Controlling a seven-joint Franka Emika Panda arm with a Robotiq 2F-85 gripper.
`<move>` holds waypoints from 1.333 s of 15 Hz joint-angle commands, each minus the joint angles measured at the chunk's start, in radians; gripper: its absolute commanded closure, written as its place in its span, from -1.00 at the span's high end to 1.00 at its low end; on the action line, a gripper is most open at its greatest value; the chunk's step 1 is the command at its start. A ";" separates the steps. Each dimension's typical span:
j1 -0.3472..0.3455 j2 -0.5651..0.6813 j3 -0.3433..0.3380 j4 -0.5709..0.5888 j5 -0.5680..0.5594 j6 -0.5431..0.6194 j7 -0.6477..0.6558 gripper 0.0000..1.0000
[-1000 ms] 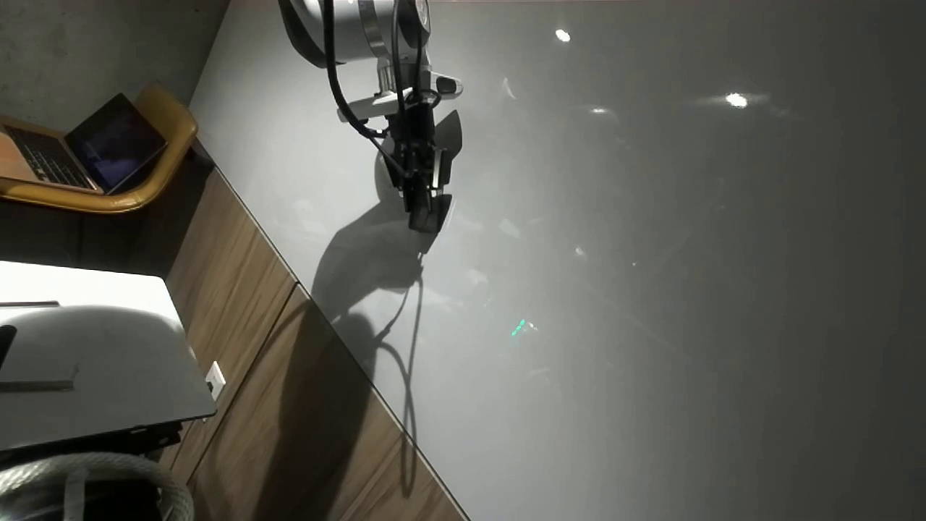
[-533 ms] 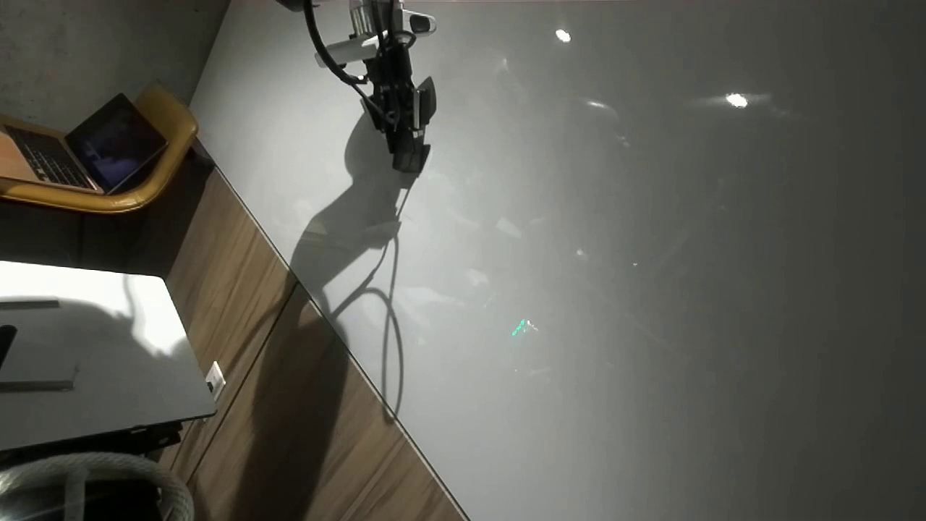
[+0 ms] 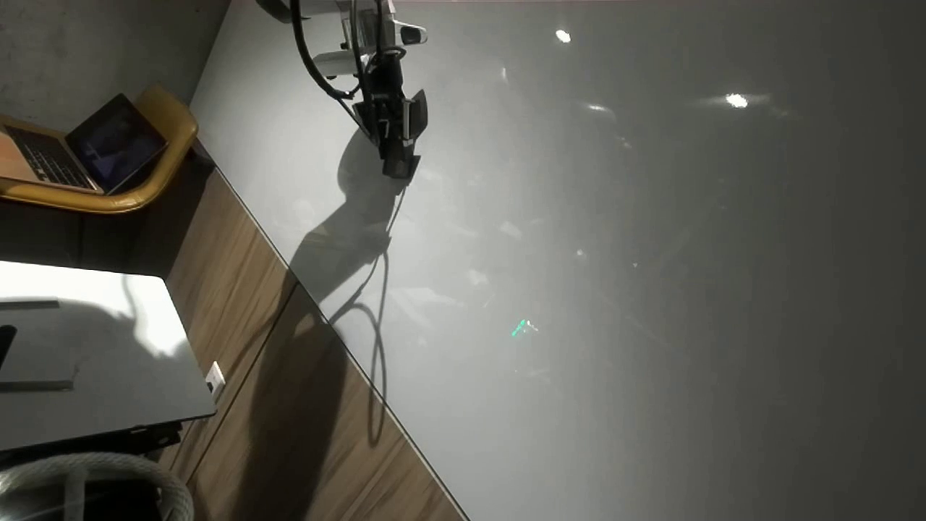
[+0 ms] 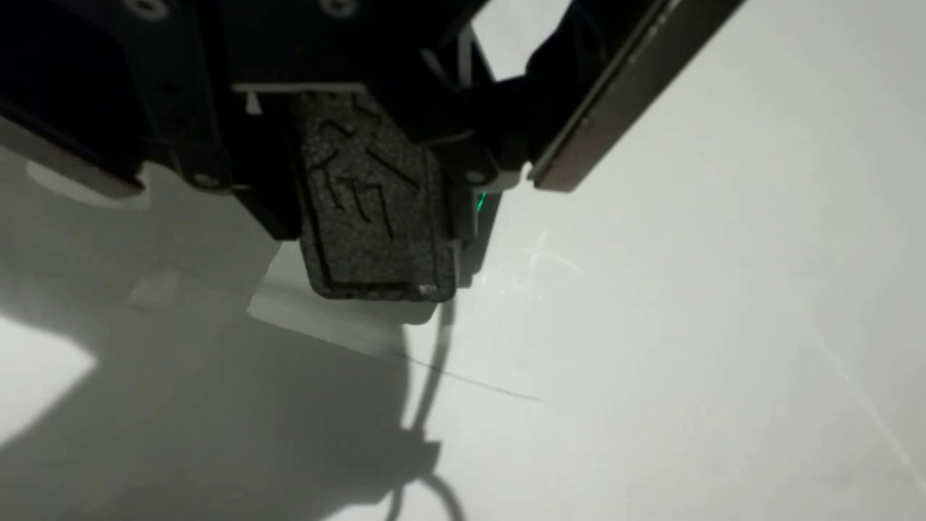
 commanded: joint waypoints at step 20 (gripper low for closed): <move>-0.103 -0.123 -0.098 -0.340 0.181 0.162 -0.195 -0.43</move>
